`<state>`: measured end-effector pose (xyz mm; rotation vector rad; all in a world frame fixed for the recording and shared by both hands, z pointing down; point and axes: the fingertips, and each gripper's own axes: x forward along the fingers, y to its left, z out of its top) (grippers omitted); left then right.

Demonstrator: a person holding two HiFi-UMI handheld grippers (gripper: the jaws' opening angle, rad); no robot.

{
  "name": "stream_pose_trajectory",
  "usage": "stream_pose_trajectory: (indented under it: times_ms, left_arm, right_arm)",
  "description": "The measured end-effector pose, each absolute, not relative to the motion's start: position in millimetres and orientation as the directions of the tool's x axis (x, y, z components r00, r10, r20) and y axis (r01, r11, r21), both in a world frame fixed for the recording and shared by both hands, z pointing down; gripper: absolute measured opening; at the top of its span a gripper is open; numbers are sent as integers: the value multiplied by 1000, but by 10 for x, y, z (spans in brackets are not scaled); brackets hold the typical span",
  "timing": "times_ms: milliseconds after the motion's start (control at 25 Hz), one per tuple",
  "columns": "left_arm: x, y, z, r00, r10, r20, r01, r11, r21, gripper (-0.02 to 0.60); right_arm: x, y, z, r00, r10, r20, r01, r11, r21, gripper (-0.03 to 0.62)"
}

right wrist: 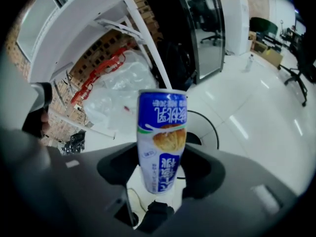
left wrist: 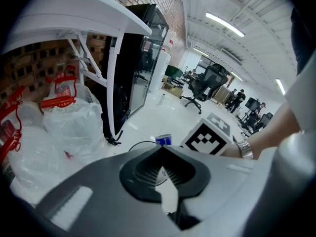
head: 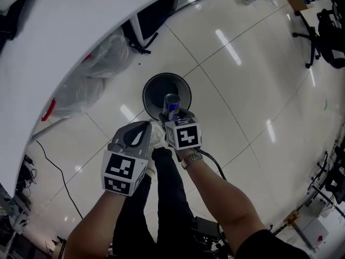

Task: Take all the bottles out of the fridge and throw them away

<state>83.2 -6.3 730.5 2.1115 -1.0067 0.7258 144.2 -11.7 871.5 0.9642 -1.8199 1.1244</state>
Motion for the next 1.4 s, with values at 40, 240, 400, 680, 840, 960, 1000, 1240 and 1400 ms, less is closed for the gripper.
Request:
stream_pose_trajectory:
  times_ms: [40, 240, 400, 680, 840, 960, 1000, 1240, 1400]
  left_arm:
    - [828, -47, 7348, 545, -432, 719, -816, -469, 338, 3]
    - [758, -51, 7562, 534, -419, 734, -825, -446, 346, 3]
    - [717, -60, 7688, 533, -411, 740, -827, -440, 351, 3]
    - [738, -97, 7718, 533, -412, 739, -829, -428, 359, 3]
    - [745, -116, 7660, 533, -417, 736, -830, -428, 358, 3]
    - [730, -121, 7584, 527, -425, 736, -834, -425, 351, 3]
    - [727, -121, 7550, 525, -429, 735, -835, -425, 349, 3]
    - [672, -67, 7290, 510, -449, 733, -846, -413, 336, 3]
    - [614, -23, 7048, 500, -468, 728, -854, -404, 327, 3]
  right_arm:
    - [1434, -118, 8795, -411, -193, 891, -885, 320, -339, 262]
    - [1434, -133, 9173, -387, -160, 908, -891, 320, -324, 262]
    - [1471, -154, 9360, -351, -167, 921, -910, 291, -294, 264]
    - [1552, -205, 9361, -331, -194, 924, -920, 285, -269, 201]
    - [1542, -175, 9282, -340, -192, 920, -917, 284, -280, 201]
    - [1531, -141, 9186, -349, -196, 916, -914, 286, -288, 198]
    - [1530, -129, 9144, -352, -197, 915, -913, 288, -290, 195]
    - [1487, -53, 8809, -376, -201, 905, -902, 303, -307, 195]
    - [1406, -61, 8424, -398, -226, 889, -889, 336, -313, 195]
